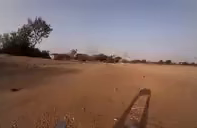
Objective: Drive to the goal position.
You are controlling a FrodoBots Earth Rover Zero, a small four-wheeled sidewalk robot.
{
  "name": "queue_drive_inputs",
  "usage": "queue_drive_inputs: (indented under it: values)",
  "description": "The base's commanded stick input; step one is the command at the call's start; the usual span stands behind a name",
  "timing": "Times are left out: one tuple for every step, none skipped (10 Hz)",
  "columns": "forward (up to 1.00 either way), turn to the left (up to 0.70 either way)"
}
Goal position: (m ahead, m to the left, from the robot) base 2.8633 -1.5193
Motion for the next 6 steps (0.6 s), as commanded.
queue_drive_inputs:
  values:
    - [0.63,0.0]
    - [0.63,0.0]
    - [0.63,0.0]
    - [0.63,0.0]
    - [0.63,0.0]
    - [0.63,0.0]
